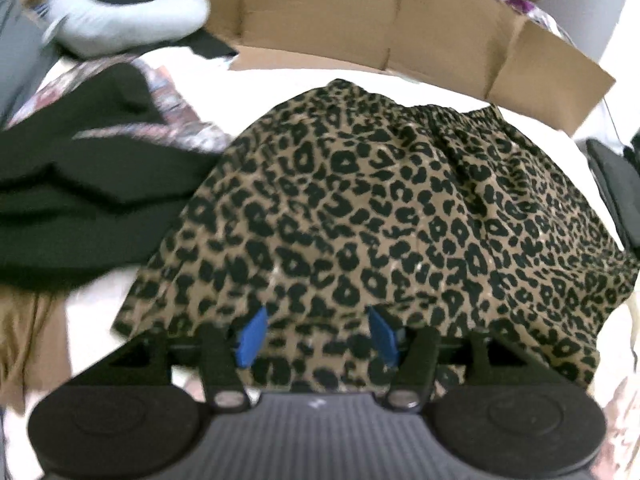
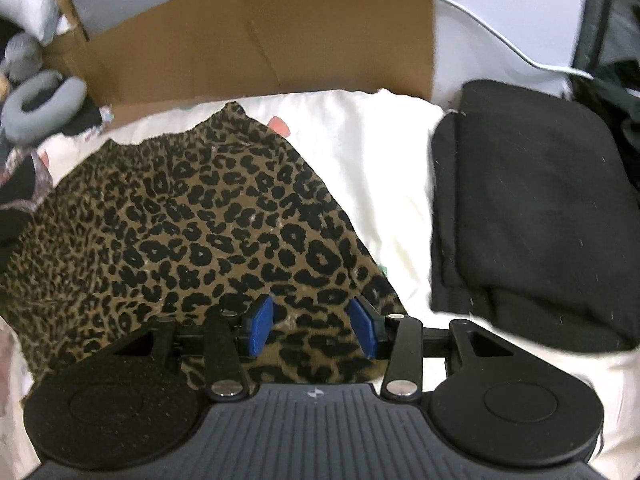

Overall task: Fold clothes
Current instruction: 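Open both tools and release the folded skirt, then push the folded skirt edges together with both open tools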

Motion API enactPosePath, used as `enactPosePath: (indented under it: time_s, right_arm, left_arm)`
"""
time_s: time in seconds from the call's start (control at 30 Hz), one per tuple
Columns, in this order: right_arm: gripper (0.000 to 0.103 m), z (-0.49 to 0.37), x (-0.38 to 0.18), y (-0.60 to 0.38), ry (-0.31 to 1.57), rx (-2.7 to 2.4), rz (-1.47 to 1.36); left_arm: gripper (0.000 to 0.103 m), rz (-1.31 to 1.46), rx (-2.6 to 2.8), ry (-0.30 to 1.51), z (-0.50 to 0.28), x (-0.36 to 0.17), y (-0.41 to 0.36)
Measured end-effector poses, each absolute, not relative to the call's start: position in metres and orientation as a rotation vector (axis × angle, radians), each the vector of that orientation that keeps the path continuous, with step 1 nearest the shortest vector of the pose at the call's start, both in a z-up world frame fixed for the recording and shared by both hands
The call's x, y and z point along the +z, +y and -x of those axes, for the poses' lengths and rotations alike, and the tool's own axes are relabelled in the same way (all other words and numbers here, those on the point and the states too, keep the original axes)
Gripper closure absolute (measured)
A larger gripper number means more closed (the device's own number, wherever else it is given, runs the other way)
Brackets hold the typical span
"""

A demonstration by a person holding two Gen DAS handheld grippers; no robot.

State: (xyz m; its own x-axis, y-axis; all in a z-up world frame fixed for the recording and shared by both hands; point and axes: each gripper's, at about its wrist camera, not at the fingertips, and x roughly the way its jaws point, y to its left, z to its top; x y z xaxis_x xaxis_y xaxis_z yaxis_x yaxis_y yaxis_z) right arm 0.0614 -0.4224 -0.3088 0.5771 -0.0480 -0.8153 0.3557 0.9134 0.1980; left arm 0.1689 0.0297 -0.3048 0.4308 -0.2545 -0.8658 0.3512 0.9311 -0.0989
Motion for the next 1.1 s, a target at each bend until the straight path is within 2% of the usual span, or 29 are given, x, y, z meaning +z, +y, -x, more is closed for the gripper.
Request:
enactPosePath:
  time_s: [0.3, 0.6, 0.63, 0.73, 1.1]
  right_arm:
    - [0.053, -0.007, -0.327, -0.425, 0.876, -0.257, -0.557]
    - [0.052, 0.009, -0.359, -0.430, 0.831, -0.251, -0.831]
    - [0.051, 0.009, -0.364, -0.431, 0.824, -0.247, -0.869]
    - [0.040, 0.007, -0.377, -0.430, 0.797, -0.226, -0.982]
    - [0.040, -0.009, -0.404, -0.421, 0.765, -0.152, -1.157]
  left_arm:
    - [0.040, 0.077, -0.293, 1.104, -0.135, -0.312, 0.068]
    - [0.040, 0.303, -0.300, 1.126, -0.120, -0.331, 0.093]
    - [0.040, 0.333, -0.306, 1.131, -0.119, -0.334, 0.093]
    - [0.039, 0.407, -0.310, 1.151, -0.118, -0.347, 0.091]
    - [0.037, 0.705, -0.285, 1.165, -0.115, -0.388, 0.088]
